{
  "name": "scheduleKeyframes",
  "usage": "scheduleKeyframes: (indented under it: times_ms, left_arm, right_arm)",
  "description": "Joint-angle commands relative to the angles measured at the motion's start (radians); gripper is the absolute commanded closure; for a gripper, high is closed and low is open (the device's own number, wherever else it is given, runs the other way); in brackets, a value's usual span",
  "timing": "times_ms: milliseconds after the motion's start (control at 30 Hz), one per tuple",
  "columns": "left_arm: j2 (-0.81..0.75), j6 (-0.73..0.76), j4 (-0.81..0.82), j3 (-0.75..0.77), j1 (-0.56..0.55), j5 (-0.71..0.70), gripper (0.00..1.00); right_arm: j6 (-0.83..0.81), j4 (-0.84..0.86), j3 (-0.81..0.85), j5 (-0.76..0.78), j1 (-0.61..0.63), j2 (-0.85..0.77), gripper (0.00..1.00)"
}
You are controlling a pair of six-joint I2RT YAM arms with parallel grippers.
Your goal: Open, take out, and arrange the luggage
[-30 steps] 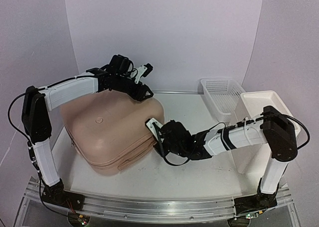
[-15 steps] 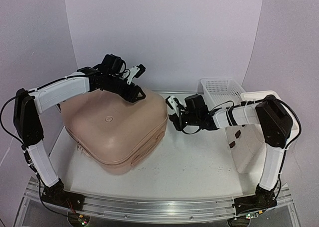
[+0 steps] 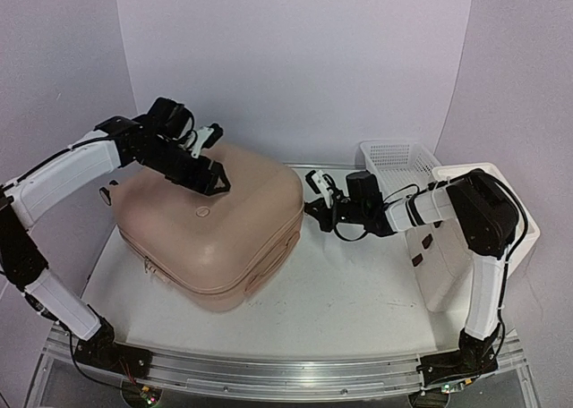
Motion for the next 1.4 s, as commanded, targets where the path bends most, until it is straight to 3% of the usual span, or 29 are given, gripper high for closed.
scheduleKeyframes:
  times_ms: [0,67,200,333,467,567,733,800,867,900,1033,1233,1367]
  left_arm:
    - [-0.169,-0.279,-0.179,-0.095,0.217,-0.048,0.19]
    - [-0.257,-0.392,-0.187,-0.178,0.327,-0.036,0.18]
    - [-0.423,-0.582,-0.224,-0.279,0.429,-0.101,0.03]
    - [-0.405,-0.614,-0.226,-0.316,0.501,-0.098,0.01]
    - [-0.320,-0.521,-0.111,-0.339,0.520,-0.074,0.05]
    - [-0.251,-0.420,-0.054,-0.300,0.520,-0.163,0.04]
    - [-0.172,-0.289,0.014,-0.263,0.523,-0.283,0.04]
    - [-0.146,-0.263,0.019,-0.255,0.524,-0.268,0.04]
    - [-0.143,-0.238,0.053,-0.269,0.524,-0.262,0.05]
    - [-0.143,-0.222,0.085,-0.288,0.524,-0.262,0.05]
    - [-0.132,-0.170,0.161,-0.302,0.524,-0.222,0.11]
    - [-0.105,-0.106,0.246,-0.342,0.523,-0.181,0.12]
    - [-0.072,-0.081,0.289,-0.348,0.517,-0.122,0.12]
  right_arm:
    - [0.044,0.117,-0.045,-0.062,0.099,-0.080,1.00]
    - [0.077,0.136,-0.054,-0.042,0.113,-0.070,1.00]
    - [0.070,0.152,-0.090,0.014,0.149,-0.083,1.00]
    - [-0.001,0.151,-0.124,0.048,0.223,-0.119,1.00]
    - [0.030,0.152,-0.134,0.052,0.281,-0.161,1.00]
    - [0.050,0.141,-0.127,0.094,0.343,-0.171,1.00]
    - [0.084,0.084,-0.153,0.213,0.329,-0.187,1.00]
    - [0.100,0.036,-0.155,0.141,0.258,-0.193,1.00]
    - [0.111,0.001,-0.134,-0.074,0.158,-0.182,1.00]
    - [0.058,-0.071,-0.090,-0.194,0.103,-0.166,1.00]
    - [-0.204,-0.307,0.116,-0.384,0.014,-0.070,1.00]
    - [-0.300,-0.570,0.586,-0.475,-0.005,0.217,1.00]
    - [-0.337,-0.552,0.636,-0.468,0.047,0.251,1.00]
